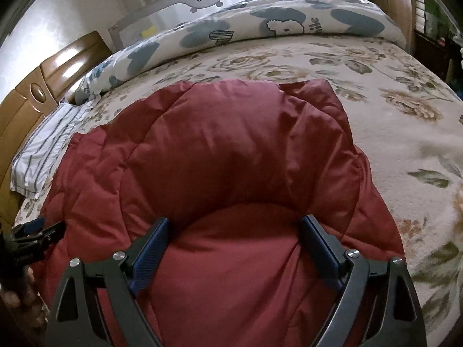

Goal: Fold large clothes

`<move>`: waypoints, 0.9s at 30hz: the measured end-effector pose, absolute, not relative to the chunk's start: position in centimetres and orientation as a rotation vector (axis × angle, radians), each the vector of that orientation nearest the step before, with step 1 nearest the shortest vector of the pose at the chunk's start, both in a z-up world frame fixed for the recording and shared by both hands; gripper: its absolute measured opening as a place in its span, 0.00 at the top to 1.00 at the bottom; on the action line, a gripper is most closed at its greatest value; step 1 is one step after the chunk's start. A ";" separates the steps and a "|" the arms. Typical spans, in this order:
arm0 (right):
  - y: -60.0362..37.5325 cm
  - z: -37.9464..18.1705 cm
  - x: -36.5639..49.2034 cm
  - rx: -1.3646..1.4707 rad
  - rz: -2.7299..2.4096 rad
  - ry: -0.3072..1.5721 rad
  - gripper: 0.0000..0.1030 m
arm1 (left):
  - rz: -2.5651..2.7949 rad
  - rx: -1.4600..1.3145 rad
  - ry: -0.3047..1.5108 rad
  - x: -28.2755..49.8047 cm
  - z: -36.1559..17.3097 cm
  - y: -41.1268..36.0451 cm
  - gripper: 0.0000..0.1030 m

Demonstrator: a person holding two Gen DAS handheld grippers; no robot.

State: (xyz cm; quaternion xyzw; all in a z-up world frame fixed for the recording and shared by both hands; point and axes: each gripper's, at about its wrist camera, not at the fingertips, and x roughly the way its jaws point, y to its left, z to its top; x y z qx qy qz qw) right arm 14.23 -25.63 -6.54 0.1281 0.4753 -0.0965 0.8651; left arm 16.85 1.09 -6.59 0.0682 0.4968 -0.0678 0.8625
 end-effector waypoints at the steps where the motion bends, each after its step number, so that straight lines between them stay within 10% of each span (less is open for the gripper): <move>1: -25.6 -6.5 14.2 0.268 -0.203 0.995 0.12 | -0.141 0.146 1.040 16.9 -6.6 1.1 0.00; 27: -21.6 -5.6 9.5 0.148 -0.201 0.978 0.10 | -0.163 0.144 1.000 10.6 -4.0 1.7 0.02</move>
